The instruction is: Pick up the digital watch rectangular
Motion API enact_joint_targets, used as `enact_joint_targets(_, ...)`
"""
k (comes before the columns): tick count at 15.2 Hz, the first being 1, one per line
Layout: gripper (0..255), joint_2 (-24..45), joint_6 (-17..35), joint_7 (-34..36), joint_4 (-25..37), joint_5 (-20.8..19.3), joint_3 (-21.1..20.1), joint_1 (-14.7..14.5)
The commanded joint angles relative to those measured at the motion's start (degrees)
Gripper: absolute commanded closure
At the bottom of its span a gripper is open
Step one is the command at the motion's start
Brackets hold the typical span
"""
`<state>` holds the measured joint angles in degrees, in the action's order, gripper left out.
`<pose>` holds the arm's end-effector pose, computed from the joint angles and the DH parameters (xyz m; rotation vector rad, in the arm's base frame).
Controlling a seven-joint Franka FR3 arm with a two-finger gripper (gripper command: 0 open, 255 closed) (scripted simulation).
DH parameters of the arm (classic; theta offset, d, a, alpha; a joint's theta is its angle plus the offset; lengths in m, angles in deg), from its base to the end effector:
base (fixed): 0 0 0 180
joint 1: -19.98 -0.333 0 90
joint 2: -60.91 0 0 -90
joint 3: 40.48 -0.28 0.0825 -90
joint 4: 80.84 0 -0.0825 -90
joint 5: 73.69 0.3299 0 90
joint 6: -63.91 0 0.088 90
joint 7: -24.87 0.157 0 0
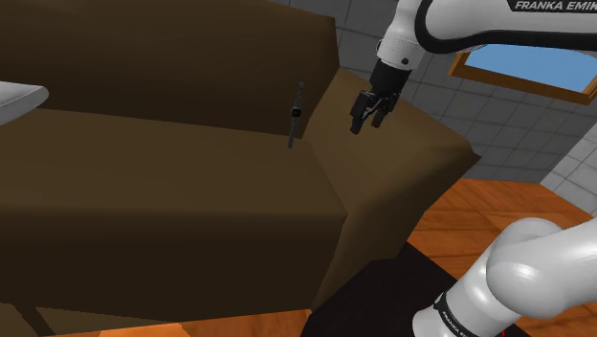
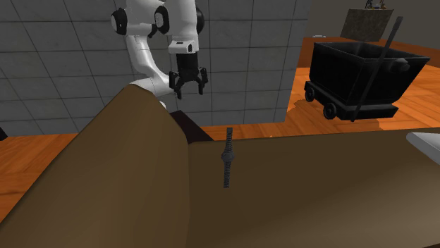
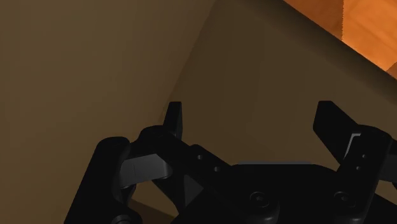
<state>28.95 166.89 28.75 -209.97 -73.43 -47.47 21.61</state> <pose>0.3615 0.0390 0.5060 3.0848 0.0152 0.1576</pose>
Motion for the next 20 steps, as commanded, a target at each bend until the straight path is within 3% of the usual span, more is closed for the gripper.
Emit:
enact_joint_targets(1,0,3.25,2.51,2.04,2.39,-0.45,-0.69,0.73)
enact_joint_targets(11,0,20.66,11.28,12.77,18.28,-5.45,-3.58,4.02)
enact_joint_targets(20,0,36.90,12.87,22.19,38.65,-12.51,-4.20,4.90)
